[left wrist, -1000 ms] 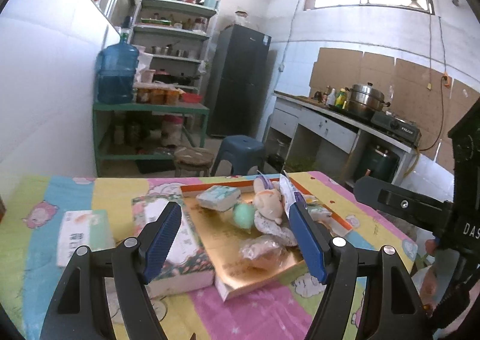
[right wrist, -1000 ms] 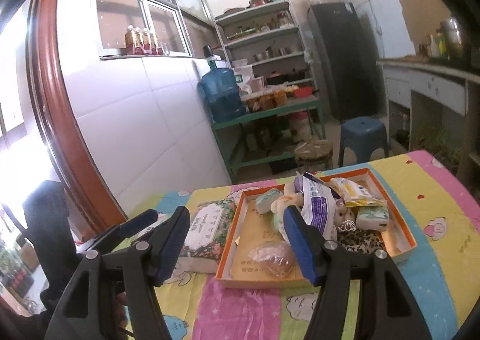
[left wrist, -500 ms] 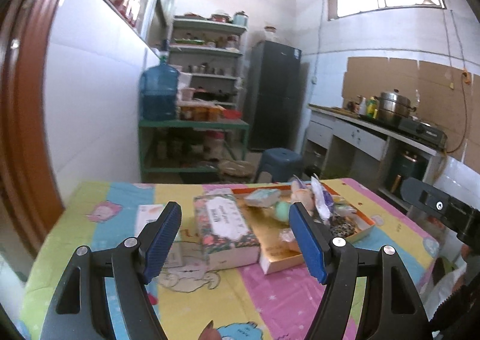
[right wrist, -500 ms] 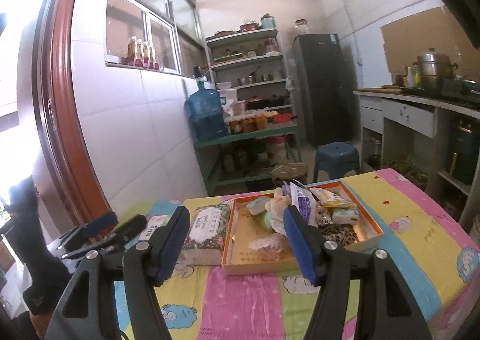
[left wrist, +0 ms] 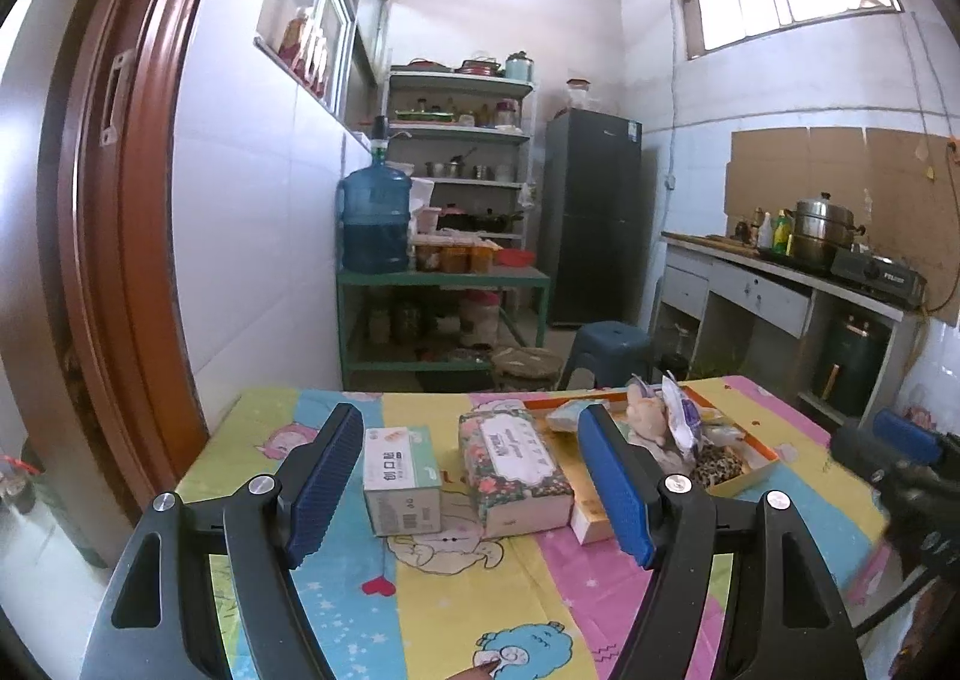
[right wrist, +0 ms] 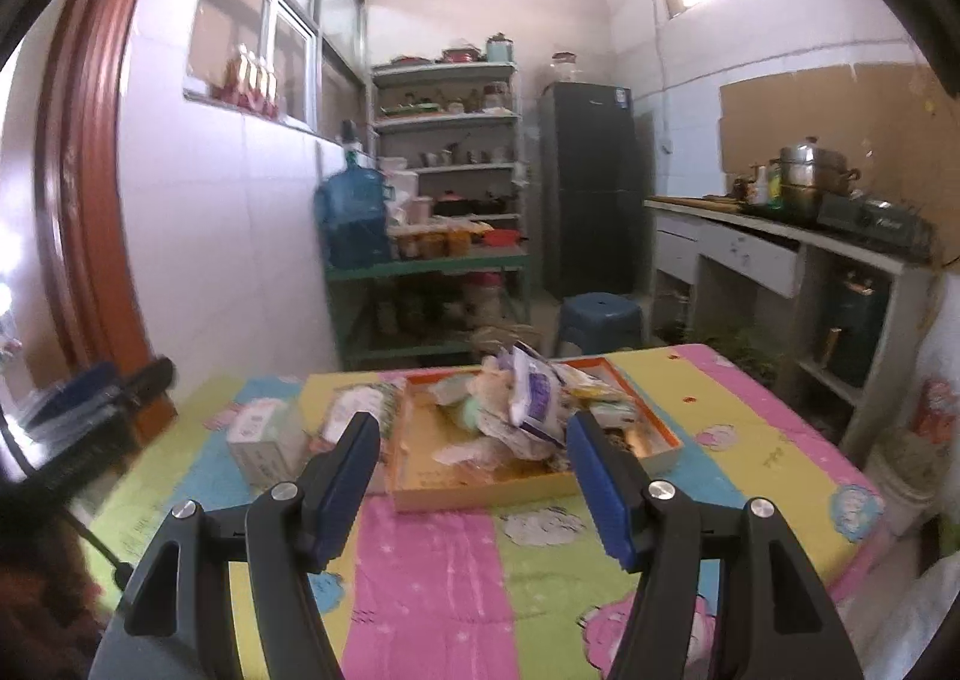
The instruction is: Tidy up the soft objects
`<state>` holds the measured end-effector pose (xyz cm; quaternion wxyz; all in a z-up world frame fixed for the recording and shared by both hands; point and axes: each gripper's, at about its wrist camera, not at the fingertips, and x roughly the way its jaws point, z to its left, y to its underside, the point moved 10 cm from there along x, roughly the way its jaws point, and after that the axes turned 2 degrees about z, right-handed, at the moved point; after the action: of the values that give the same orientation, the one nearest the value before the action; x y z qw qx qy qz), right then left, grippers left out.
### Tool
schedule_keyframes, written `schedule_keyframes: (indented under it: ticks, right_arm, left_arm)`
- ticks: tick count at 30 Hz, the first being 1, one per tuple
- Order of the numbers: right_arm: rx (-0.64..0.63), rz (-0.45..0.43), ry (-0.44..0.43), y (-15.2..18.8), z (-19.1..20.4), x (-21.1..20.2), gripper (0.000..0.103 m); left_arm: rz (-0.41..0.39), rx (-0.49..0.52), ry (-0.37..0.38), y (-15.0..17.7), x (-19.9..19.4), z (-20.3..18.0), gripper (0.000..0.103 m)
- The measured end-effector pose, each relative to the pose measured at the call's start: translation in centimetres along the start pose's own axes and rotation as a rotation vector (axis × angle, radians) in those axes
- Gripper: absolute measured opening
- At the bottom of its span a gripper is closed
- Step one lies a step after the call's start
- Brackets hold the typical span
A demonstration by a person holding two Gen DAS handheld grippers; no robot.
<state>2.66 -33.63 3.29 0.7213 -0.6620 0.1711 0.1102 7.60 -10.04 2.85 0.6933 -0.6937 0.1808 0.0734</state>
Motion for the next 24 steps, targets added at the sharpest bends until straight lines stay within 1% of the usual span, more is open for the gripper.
schedule_keyframes:
  ticks: [1,3,7,10,13,17,24]
  right_arm:
    - [-0.011,0.013,0.028,0.3,0.2,0.0,0.065]
    - [-0.018,0.028,0.056,0.7,0.4,0.1,0.065]
    - [-0.021,0.022,0.108,1.0,1.1,-0.2,0.065]
    - [0.013,0.023,0.100,0.9,1.2,-0.3,0.065]
    - [0.038,0.041,0.093,1.0,1.2,-0.1,0.065]
    - [0.036,0.029,0.103,0.8,1.3,-0.3,0.065]
    - [0.040,0.009,0.093,0.2,1.6,-0.8,0.065]
  left_arm:
    - [0.001,0.001,0.003,-0.1,-0.3,-0.1,0.076]
    - [0.004,-0.003,0.013,-0.1,-0.9,-0.4,0.076]
    - [0.014,-0.001,0.009,-0.1,-1.4,-0.7,0.076]
    - [0.015,-0.006,0.003,0.0,-1.6,-0.6,0.076]
    - [0.012,-0.015,-0.005,-0.1,-1.9,-0.3,0.076]
    - [0.016,-0.011,-0.006,0.0,-1.7,-0.2,0.076]
    - [0.041,0.005,0.000,0.6,-1.0,-0.1,0.076]
